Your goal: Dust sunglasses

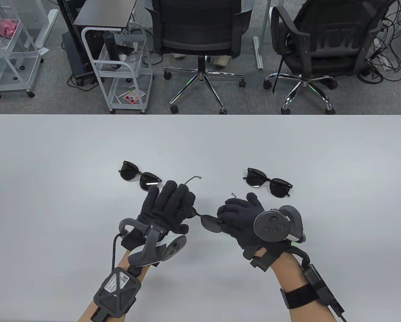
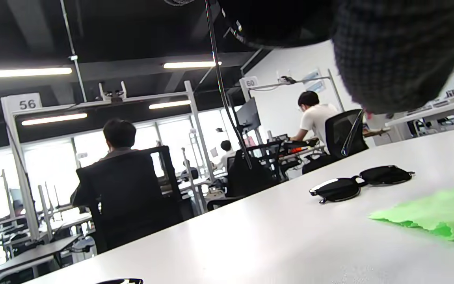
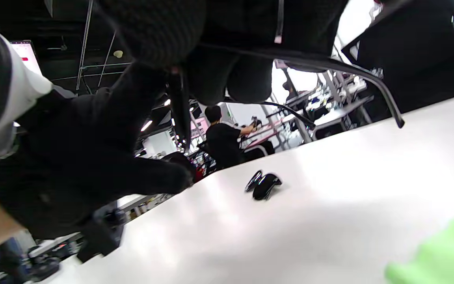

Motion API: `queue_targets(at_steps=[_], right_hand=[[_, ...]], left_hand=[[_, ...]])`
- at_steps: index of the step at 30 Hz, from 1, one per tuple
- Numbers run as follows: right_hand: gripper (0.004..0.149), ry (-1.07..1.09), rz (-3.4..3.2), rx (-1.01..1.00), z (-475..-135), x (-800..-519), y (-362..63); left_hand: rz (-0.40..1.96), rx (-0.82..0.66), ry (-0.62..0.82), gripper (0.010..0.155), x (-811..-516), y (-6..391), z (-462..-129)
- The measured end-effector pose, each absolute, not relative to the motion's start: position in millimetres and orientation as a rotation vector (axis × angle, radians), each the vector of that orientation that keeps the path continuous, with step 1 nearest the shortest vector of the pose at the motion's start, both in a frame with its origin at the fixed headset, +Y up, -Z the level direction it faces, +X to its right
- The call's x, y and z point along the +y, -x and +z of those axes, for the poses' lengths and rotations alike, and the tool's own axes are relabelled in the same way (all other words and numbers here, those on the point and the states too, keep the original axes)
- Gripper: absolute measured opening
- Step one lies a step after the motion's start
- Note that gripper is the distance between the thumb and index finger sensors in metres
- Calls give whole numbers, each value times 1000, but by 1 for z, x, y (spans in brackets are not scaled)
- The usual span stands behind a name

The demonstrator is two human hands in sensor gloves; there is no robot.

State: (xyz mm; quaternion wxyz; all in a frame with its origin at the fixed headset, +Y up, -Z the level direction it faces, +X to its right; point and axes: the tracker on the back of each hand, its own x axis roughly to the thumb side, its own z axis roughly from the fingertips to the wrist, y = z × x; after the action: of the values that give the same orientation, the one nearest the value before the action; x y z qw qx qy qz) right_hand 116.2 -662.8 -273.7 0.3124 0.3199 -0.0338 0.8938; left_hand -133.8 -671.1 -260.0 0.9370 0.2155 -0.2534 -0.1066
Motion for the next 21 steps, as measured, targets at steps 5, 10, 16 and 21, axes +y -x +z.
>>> queue_targets(at_steps=[5,10,16,21], right_hand=[[40,-865,2351,-17,-276,-666,-115],[41,-802,2339,-58,-278,-666,-121],[51,-672,2467,-413,-273,-656,-136],[43,-846,2868,-78,-284,-678,-131]], left_hand=[[-223,-559,-484,103,-668,132,-256],[-208,-570,-495,93,-665,133,-256],[-194,-464,-477,92,-666,144,-266],[-160,-405,-442,93,-670,158,-274]])
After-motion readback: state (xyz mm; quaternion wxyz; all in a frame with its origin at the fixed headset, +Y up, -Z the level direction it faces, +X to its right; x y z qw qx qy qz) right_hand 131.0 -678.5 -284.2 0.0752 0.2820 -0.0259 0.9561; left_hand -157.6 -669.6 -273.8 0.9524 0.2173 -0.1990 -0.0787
